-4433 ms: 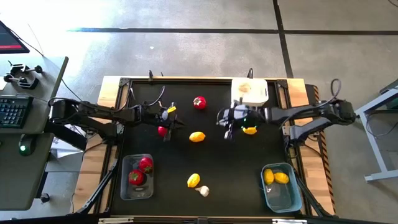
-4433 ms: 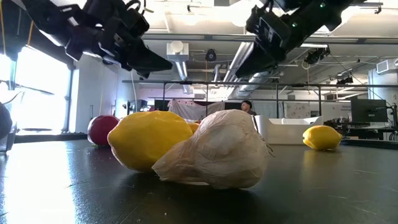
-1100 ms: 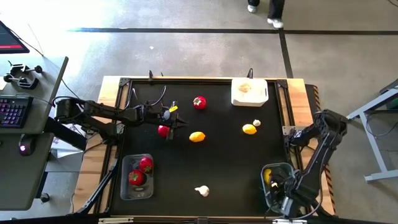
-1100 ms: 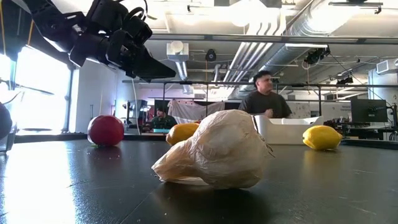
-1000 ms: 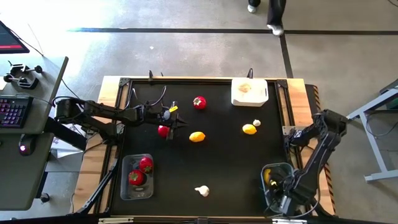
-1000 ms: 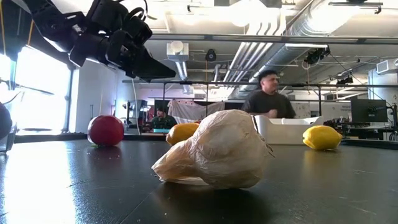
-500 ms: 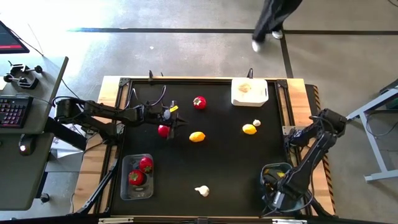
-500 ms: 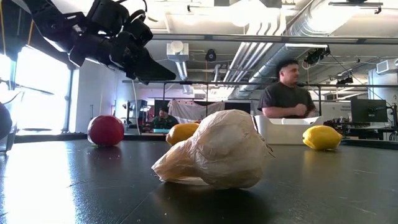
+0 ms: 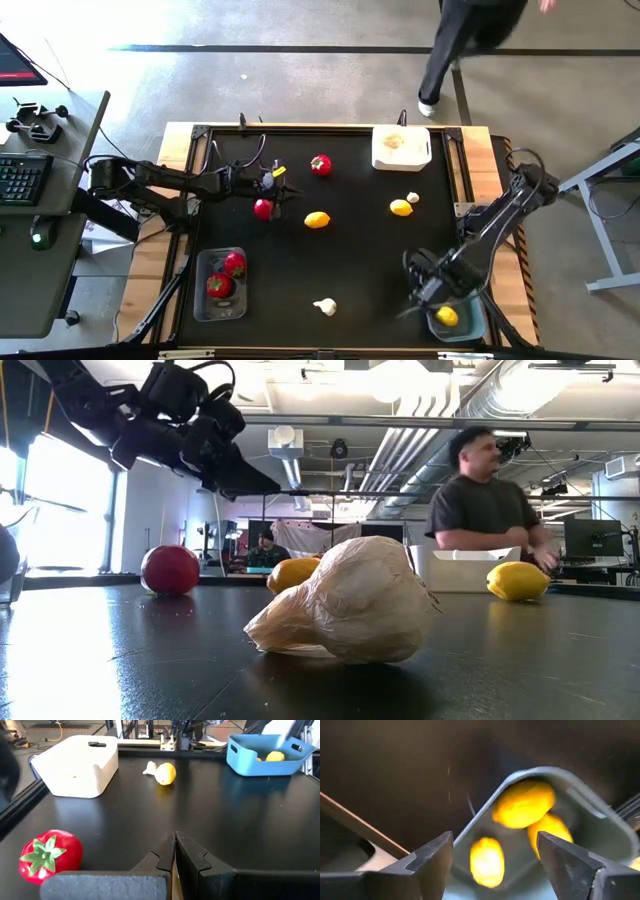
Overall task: Sort produce into baskets
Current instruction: Put the garlic into the white bin
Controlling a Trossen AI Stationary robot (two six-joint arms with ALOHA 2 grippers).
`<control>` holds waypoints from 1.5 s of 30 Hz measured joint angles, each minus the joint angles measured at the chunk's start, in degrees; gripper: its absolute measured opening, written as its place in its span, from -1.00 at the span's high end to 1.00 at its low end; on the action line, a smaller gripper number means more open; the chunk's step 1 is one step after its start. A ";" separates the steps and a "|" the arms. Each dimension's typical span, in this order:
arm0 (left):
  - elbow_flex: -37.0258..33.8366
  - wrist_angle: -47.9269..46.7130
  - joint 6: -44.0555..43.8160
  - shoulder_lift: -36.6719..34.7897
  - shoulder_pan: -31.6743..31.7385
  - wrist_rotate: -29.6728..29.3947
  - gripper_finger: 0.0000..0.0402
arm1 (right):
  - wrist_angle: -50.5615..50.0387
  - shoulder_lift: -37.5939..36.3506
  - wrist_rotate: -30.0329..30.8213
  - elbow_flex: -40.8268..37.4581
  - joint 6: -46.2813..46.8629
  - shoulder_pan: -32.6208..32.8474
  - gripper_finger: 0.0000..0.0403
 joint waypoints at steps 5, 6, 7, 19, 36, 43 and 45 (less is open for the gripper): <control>-0.69 0.98 -0.19 0.00 1.24 -0.58 1.00 | -7.82 -5.57 5.85 -3.13 6.82 -10.39 -0.30; -0.69 1.12 -0.60 0.00 1.63 -1.15 1.00 | -8.71 -6.98 6.40 -4.08 9.13 -13.04 -0.30; -0.69 1.13 -0.79 0.00 2.05 -1.73 1.00 | -9.13 -8.35 7.00 -5.16 10.22 -15.84 -0.30; -0.71 1.05 -1.07 0.00 8.42 -5.24 1.00 | 4.84 -14.19 17.43 -19.22 1.25 -44.93 -0.29; -0.73 1.00 -1.53 0.00 10.85 -5.16 1.00 | 26.05 -14.13 22.98 -34.74 -12.22 -60.26 -0.23; -0.73 1.28 -1.53 0.00 10.85 -5.09 1.00 | 29.71 -14.13 23.51 -37.21 -13.70 -60.49 0.04; -0.73 1.44 -1.53 0.00 10.83 -5.11 1.00 | 29.65 -14.13 22.99 -37.59 -14.08 -60.49 0.15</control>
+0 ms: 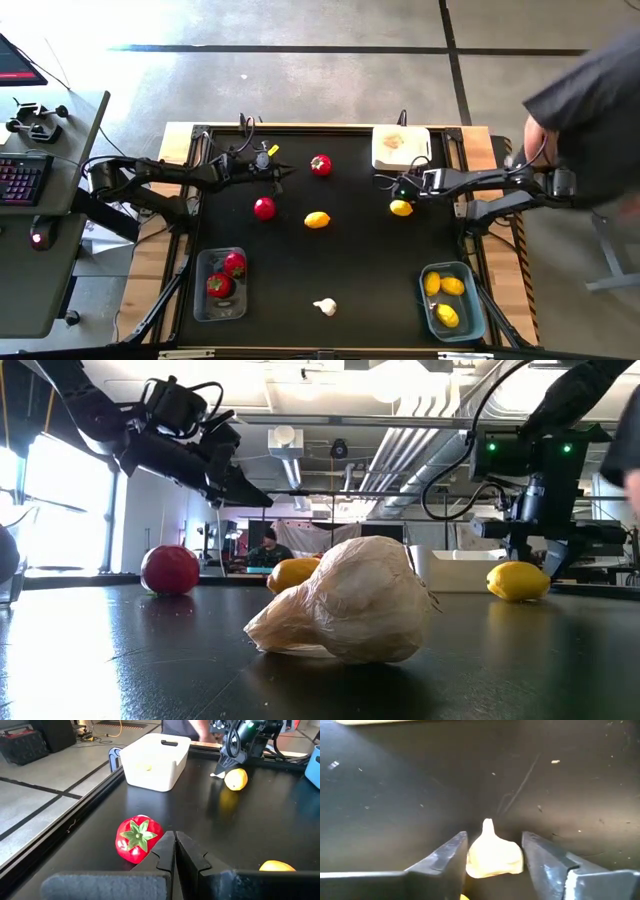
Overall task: Sort produce into baskets
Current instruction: Put the garlic into the white bin
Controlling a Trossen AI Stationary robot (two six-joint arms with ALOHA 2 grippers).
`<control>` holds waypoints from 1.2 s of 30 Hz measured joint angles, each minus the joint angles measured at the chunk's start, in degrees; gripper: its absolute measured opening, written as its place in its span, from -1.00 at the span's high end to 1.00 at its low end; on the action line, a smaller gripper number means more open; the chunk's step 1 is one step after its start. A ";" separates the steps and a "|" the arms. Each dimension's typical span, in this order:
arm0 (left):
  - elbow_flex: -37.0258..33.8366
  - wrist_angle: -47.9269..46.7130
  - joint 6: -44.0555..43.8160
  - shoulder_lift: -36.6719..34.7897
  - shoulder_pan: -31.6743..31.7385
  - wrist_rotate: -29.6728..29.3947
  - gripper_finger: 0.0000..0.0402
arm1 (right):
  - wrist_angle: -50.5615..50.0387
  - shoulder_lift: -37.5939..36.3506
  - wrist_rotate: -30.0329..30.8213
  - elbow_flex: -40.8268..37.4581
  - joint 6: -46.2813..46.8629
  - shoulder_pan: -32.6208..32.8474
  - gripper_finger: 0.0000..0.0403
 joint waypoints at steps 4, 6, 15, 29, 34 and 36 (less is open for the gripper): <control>0.00 -0.09 0.08 0.00 0.00 0.00 1.00 | -0.07 0.00 -0.22 -0.04 -1.57 0.02 0.37; 0.00 -0.07 0.07 0.00 0.00 0.00 1.00 | 0.11 0.00 -0.20 -0.02 -2.04 0.02 0.44; 0.00 -0.04 0.20 0.00 0.00 0.00 1.00 | -6.57 0.02 -0.54 7.29 -10.28 -1.07 0.52; 0.00 -0.02 0.17 0.00 0.00 -0.02 1.00 | -1.30 0.05 7.01 20.04 -34.26 -19.69 0.53; 0.00 -0.04 -0.03 0.00 0.00 -0.02 1.00 | 3.86 3.24 4.05 20.04 -41.17 -26.54 0.53; 0.00 -0.08 -0.02 0.00 0.00 -0.02 1.00 | 5.85 5.53 1.98 20.04 -43.84 -28.58 0.53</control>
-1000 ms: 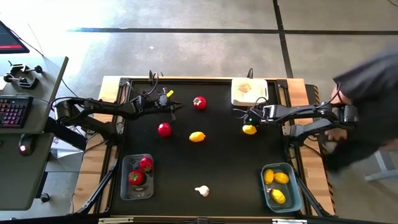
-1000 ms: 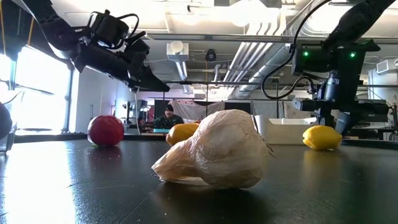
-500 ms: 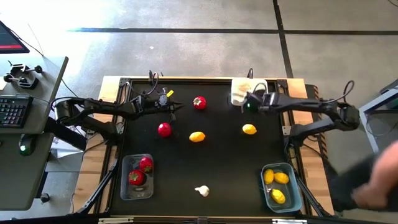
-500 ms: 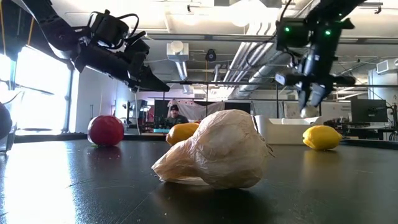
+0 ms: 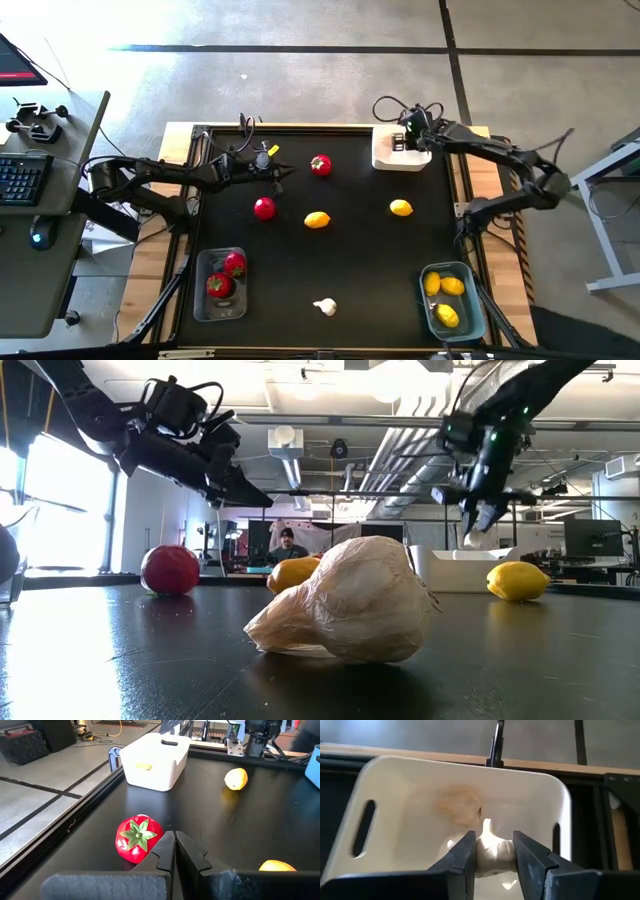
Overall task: Sort produce into baskets
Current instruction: Put the garlic into the white bin
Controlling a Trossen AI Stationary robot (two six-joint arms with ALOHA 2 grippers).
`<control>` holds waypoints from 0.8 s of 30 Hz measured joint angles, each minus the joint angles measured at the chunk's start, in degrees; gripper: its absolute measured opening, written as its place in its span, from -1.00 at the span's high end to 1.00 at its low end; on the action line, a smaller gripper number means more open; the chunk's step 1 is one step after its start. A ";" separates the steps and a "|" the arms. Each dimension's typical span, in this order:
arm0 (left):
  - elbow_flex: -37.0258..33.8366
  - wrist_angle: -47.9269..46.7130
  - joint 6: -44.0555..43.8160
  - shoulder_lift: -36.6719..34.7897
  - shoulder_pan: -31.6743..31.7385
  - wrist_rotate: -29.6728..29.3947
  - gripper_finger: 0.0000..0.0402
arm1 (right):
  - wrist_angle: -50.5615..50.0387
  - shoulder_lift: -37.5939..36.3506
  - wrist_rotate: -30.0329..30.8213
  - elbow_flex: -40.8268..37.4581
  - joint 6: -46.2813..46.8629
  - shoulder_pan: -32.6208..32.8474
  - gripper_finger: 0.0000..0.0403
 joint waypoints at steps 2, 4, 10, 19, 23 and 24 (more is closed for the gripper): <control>0.00 -0.09 0.00 0.00 0.00 0.01 1.00 | 1.44 2.55 -1.30 0.00 -1.94 -1.55 0.53; 0.00 -0.32 0.00 0.00 0.00 0.02 1.00 | 2.05 5.02 -1.78 -0.02 -3.24 -2.92 0.53; 0.00 -0.77 -0.01 0.00 -0.01 0.00 1.00 | 3.03 10.24 -2.39 -0.02 -5.53 -5.26 0.53; 0.00 -1.15 -0.90 0.00 -0.01 0.02 1.00 | 3.62 12.13 -2.09 -0.04 -7.28 -6.17 0.48; -0.01 -1.67 -0.90 0.00 -0.02 0.02 1.00 | 3.85 12.13 -2.04 -0.04 -9.82 -6.14 0.26; -0.02 -1.71 -0.90 0.00 -0.02 0.02 1.00 | 3.88 12.13 -2.00 -0.04 -10.43 -6.13 0.19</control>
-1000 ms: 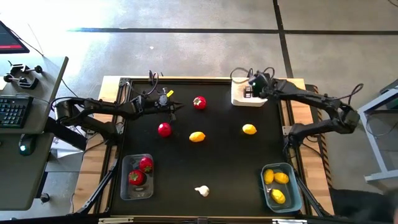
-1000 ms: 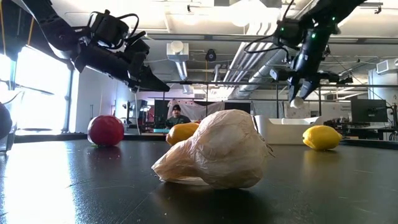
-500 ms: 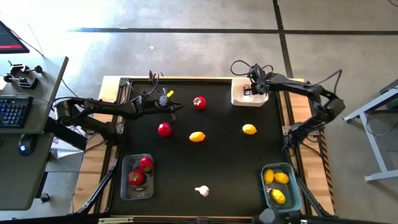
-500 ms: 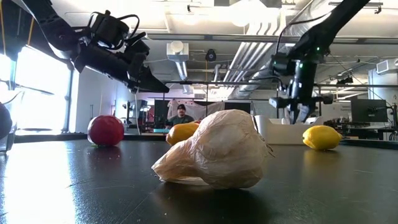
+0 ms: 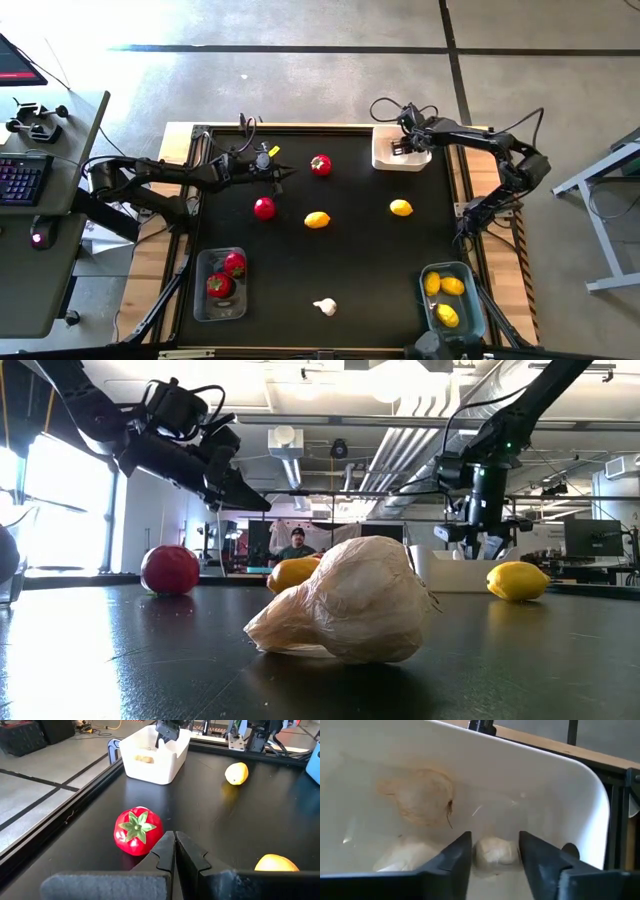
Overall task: Sort produce into baskets
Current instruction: Put the garlic into the white bin, then put the tomato into the transparent bin
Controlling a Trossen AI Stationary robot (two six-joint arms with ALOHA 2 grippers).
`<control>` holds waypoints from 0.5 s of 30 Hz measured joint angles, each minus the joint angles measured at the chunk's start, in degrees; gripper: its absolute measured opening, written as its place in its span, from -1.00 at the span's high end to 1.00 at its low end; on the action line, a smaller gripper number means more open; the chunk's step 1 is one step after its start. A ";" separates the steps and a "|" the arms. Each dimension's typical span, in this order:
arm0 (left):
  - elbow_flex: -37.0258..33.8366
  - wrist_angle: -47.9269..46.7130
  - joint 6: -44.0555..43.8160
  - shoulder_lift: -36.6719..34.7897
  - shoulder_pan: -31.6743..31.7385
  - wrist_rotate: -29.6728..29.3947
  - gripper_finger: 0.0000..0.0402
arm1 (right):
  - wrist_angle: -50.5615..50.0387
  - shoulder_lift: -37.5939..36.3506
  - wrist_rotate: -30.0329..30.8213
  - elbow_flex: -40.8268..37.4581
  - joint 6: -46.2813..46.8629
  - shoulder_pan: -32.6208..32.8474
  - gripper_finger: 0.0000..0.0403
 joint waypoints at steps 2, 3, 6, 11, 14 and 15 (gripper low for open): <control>0.01 -0.01 0.00 0.00 -0.01 0.00 1.00 | -0.91 0.00 0.53 0.54 -0.86 0.00 0.05; 0.02 -0.02 0.00 0.01 -0.01 0.00 1.00 | -1.32 0.00 1.09 1.13 -1.01 0.03 -0.02; 0.02 -0.02 -0.04 0.00 0.02 0.00 1.00 | -4.01 0.00 2.74 4.00 -2.48 0.36 -0.18; 0.01 0.00 -0.17 0.00 -0.01 0.24 1.00 | -9.16 0.00 7.27 10.64 -5.10 2.43 -0.24; 0.00 0.00 -0.14 0.00 0.00 0.24 1.00 | -9.34 -0.01 7.72 13.67 -8.65 4.08 -0.20; 0.00 0.00 -0.13 0.00 0.02 0.24 1.00 | -8.35 -0.04 7.20 14.16 -10.02 4.64 -0.18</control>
